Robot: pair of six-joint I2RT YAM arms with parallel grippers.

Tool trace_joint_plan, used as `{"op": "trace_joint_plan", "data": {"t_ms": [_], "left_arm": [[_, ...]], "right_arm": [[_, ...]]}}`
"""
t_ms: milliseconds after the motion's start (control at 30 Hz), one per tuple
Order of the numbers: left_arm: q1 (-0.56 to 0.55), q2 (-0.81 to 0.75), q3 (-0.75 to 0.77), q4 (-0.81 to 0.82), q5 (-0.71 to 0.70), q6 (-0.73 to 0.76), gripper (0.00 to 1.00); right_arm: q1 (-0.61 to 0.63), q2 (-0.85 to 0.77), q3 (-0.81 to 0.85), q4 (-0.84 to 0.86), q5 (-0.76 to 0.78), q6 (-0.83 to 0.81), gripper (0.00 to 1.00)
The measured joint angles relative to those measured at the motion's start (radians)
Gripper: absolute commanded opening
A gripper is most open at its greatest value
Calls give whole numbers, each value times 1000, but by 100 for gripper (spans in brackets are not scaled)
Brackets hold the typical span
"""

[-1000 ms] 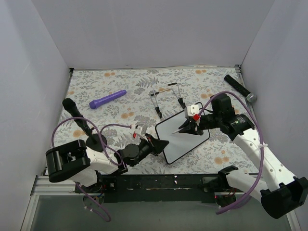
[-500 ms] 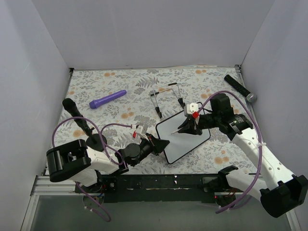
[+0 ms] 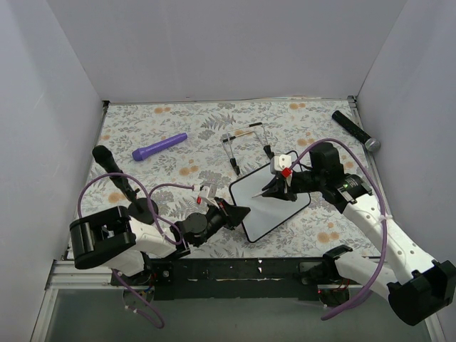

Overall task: Write a sentence on the whiteboard
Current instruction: Write on the whiteboard with the whiteboard.

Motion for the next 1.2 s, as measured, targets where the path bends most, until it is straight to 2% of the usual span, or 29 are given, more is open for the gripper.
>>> {"op": "trace_joint_plan", "data": {"t_ms": [600,1200], "left_arm": [[0,49,0,55,-3,-22,0],[0,63,0,71,8,-23,0]], "right_arm": [[11,23,-59,185,36,105,1],[15,50,-85,292,62,179,1]]}}
